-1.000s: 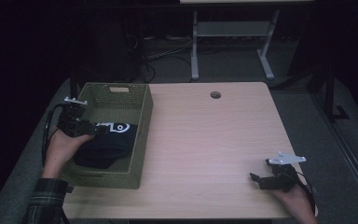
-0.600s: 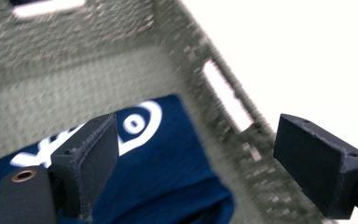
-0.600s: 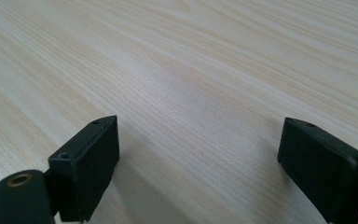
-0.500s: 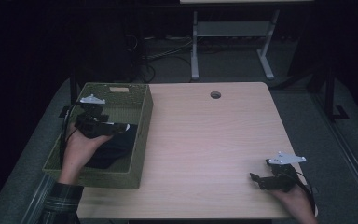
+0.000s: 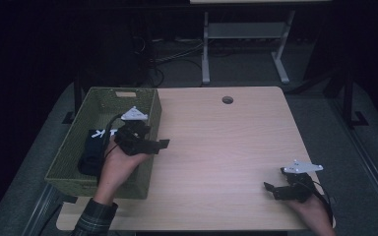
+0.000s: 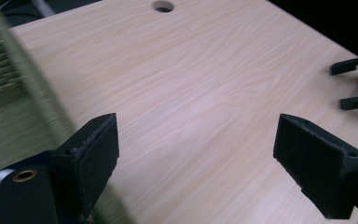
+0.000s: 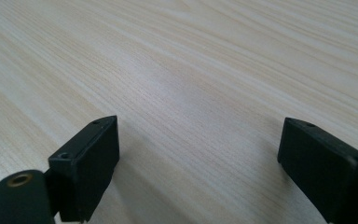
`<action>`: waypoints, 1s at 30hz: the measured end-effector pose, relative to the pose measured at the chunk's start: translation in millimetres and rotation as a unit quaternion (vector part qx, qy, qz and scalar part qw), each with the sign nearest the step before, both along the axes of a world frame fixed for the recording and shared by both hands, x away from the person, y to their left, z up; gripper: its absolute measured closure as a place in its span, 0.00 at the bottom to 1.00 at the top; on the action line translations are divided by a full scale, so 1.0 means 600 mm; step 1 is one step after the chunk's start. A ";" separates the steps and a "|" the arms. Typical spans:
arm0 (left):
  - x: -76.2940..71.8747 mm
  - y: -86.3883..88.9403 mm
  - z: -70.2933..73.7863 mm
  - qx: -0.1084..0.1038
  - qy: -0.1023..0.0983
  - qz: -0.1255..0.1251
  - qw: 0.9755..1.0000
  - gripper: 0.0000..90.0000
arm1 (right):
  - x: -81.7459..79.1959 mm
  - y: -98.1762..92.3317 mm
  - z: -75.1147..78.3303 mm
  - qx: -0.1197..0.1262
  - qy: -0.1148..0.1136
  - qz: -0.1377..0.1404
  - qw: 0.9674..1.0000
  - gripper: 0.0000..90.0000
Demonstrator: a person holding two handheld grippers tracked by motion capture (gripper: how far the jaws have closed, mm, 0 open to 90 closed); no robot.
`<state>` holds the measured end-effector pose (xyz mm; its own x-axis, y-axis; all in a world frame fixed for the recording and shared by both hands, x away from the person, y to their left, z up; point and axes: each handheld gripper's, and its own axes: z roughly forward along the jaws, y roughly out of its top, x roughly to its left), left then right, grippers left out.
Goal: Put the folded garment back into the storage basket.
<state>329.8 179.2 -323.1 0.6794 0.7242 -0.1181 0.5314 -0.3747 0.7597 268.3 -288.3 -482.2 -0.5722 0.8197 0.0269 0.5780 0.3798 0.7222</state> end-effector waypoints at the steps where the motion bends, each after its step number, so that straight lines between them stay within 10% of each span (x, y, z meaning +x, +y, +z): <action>1: -0.002 -0.009 -0.004 -0.002 -0.003 -0.005 1.000 0.16 | 0.000 0.000 0.000 0.000 0.000 0.000 1.000 0.14; 15: -0.030 -0.109 -0.084 -0.019 -0.015 -0.066 0.998 0.16 | 0.000 0.000 0.000 0.000 0.001 0.001 1.000 0.14; 30: -0.034 -0.130 -0.191 0.002 -0.016 -0.076 0.997 0.16 | 0.000 0.000 0.000 -0.001 0.000 0.000 1.000 0.14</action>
<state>309.4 101.1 -437.8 0.7842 0.6138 -0.0914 0.4439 -0.4520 0.7737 268.4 -288.4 -482.3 -0.5720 0.8198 0.0256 0.5783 0.3810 0.7214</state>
